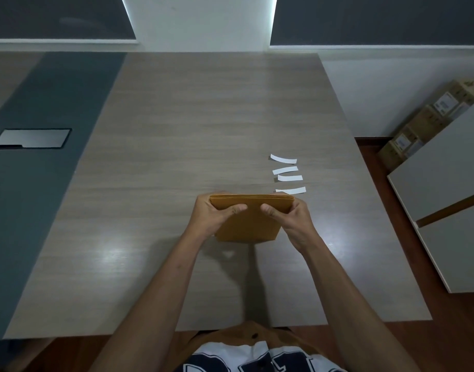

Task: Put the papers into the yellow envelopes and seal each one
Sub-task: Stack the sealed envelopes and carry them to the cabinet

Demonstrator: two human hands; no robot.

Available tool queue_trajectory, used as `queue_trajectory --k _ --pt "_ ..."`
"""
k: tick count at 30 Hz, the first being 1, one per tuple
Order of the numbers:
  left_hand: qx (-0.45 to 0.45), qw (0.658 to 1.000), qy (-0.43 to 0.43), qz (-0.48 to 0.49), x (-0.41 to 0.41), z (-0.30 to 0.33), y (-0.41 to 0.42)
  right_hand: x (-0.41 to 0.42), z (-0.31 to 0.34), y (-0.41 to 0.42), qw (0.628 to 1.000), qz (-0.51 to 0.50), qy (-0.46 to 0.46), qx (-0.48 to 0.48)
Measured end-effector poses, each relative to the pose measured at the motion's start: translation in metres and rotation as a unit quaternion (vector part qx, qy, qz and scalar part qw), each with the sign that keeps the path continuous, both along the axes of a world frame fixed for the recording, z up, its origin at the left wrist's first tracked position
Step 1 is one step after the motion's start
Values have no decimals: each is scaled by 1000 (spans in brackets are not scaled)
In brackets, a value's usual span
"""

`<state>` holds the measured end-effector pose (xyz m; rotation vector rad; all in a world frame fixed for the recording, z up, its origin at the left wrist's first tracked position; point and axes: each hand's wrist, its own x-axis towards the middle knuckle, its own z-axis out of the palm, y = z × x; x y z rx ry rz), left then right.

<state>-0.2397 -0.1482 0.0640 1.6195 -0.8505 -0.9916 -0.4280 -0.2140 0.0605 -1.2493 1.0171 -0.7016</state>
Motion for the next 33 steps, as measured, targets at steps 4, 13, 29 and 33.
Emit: queue_trajectory --k 4,13,29,33 --pt "32 999 14 10 -5 -14 3 0 -11 4 1000 -11 12 24" --pt "84 993 58 57 -14 -42 -1 3 -30 4 996 1 65 61" --pt "46 991 27 -126 -11 56 -67 -12 78 -18 986 -161 2 41" --pt "-14 976 74 -207 -36 97 -98 -44 132 -28 974 -220 -39 36"
